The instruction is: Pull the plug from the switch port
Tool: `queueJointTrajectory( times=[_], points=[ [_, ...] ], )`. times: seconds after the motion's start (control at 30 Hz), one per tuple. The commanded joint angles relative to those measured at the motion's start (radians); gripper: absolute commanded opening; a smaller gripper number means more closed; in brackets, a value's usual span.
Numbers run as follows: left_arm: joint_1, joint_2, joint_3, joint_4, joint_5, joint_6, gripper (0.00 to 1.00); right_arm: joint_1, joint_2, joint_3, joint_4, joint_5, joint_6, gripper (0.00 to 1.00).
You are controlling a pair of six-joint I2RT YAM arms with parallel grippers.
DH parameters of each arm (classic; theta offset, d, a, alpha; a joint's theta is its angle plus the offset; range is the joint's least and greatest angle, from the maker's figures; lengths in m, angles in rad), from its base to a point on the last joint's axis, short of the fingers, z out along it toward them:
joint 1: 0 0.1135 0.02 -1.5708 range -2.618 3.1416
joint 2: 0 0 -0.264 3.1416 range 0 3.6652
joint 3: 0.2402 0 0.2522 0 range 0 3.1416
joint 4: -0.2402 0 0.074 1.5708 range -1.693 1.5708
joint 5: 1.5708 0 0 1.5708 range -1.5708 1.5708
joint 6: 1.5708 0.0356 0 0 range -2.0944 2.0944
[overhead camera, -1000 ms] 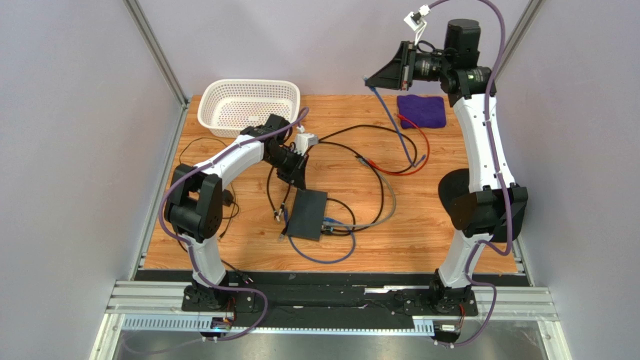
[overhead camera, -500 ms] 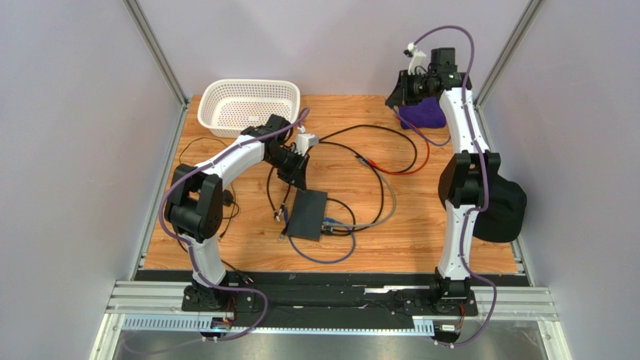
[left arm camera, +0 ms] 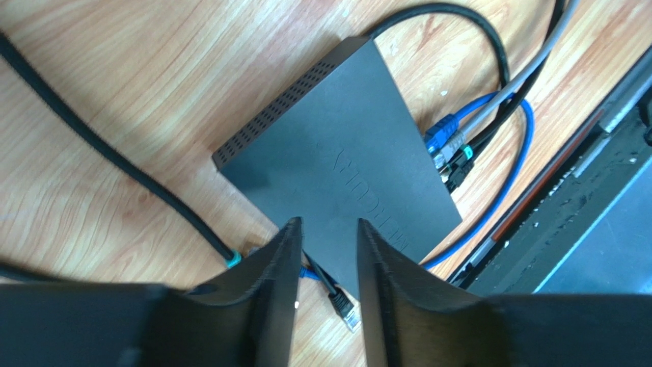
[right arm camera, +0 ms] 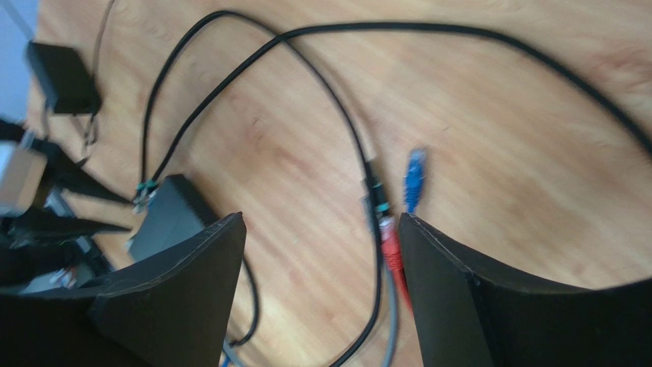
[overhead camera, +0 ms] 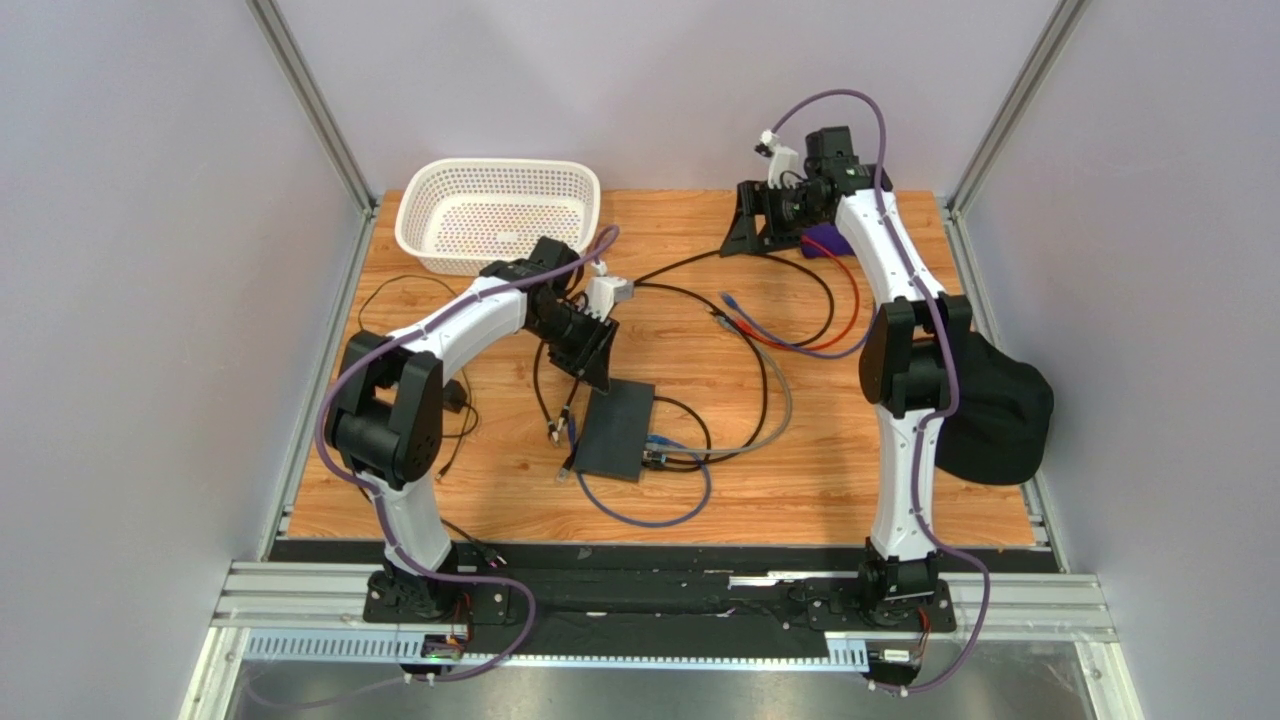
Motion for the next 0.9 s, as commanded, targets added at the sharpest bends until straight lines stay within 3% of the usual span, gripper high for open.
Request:
queueJointTrajectory(
  times=[0.0, 0.17, 0.3, 0.47, 0.73, 0.87],
  points=[
    [-0.004, -0.092, -0.028, 0.004, -0.068, 0.025, 0.45, -0.013, -0.179, -0.159, 0.021, -0.204, -0.008, 0.80],
    [-0.004, -0.152, -0.100, -0.023, -0.170, 0.025, 0.59, 0.012, -0.338, -0.460, 0.024, -0.342, -0.054, 0.82],
    [-0.004, -0.159, -0.163, -0.002, -0.129, 0.009, 0.61, 0.133, -0.415, -0.694, 0.054, -0.335, -0.155, 0.64],
    [-0.007, -0.082, -0.140, -0.036, -0.044, -0.007, 0.61, 0.245, -0.402, -0.888, 0.164, -0.350, -0.097, 0.60],
    [-0.017, 0.153, -0.007, -0.086, -0.061, -0.035, 0.53, 0.270, -0.296, -0.861, 0.232, -0.340, -0.082, 0.58],
    [-0.015, 0.282, 0.151, -0.122, -0.085, -0.035, 0.46, 0.271, -0.286, -0.844, 0.231, -0.347, -0.082, 0.57]
  ],
)
